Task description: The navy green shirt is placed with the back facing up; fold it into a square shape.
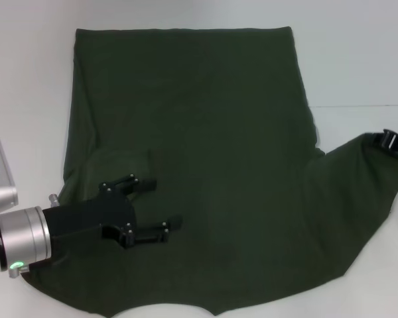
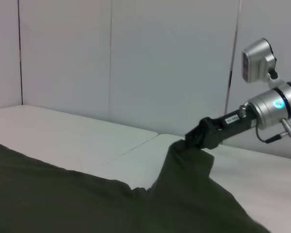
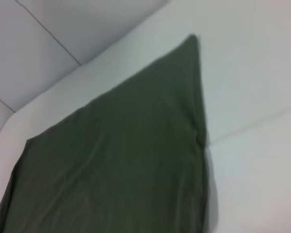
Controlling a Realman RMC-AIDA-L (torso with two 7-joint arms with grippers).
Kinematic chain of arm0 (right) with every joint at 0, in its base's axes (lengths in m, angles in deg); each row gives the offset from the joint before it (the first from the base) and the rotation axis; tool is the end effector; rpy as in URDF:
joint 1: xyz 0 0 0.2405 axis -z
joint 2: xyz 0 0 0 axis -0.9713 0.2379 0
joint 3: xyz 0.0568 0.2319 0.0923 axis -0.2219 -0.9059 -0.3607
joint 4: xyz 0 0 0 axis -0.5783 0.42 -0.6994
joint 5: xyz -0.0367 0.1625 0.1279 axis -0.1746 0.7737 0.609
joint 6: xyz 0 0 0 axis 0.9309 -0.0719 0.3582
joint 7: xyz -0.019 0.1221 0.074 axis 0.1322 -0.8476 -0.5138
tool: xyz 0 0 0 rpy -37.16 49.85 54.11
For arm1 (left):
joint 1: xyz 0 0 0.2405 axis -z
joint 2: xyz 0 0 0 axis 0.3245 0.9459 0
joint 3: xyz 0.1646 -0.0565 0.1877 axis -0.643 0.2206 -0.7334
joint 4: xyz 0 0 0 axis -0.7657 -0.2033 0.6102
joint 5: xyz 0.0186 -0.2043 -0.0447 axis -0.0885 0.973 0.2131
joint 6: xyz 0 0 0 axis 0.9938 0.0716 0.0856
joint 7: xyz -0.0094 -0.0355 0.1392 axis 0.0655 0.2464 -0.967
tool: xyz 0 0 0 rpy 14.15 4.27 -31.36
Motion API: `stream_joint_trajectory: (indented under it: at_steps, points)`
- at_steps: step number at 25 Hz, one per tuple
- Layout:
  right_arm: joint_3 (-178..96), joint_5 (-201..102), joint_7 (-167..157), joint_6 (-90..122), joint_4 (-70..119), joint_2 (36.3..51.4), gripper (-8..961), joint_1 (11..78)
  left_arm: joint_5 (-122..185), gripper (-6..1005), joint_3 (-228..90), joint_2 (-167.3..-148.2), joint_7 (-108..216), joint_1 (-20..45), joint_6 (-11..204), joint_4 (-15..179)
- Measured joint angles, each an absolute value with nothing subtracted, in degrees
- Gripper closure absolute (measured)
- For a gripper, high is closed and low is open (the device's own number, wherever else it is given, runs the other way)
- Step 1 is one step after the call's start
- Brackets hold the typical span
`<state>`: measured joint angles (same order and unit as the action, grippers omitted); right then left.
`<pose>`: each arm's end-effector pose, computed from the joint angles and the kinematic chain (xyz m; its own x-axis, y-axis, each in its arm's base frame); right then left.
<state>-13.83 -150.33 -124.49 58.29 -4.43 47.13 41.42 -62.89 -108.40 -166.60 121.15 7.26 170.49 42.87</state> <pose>0.3231 0.4104 0.0440 0.1729 -0.6247 -0.7614 -0.9837 -0.0716 -0.1647 -0.2556 0.3267 -0.0232 0.8247 0.1718 0.5389 0.3771 -0.8771 -0.2974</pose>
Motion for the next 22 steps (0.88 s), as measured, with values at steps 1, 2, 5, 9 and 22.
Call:
stream_joint_trajectory:
  at_steps: [1, 2, 5, 9, 22]
  points:
    - [-13.8, -150.0, -123.5, 57.7, -4.4, 47.24, 926, 41.1, -62.8, 78, -108.4, -166.62, 121.2, 7.3, 170.5, 42.9]
    - [-13.8, -149.5, -122.4, 57.0, -4.4, 47.39, 925, 40.8, -62.8, 77, -108.4, -166.65, 121.2, 7.3, 170.5, 42.9]
    - [-13.4, -149.0, -120.4, 55.9, -4.4, 47.56, 922, 40.3, -62.6, 77, -108.4, -166.66, 121.2, 7.1, 170.5, 42.9]
    - [-13.3, -148.9, -119.0, 55.3, -4.2, 47.69, 917, 39.7, -62.5, 77, -108.4, -166.67, 121.4, 6.9, 170.5, 42.9]
    - [-13.3, -149.4, -120.3, 62.3, -4.2, 46.63, 903, 41.1, -62.5, 77, -108.3, -166.67, 122.7, 6.8, 170.5, 42.7]
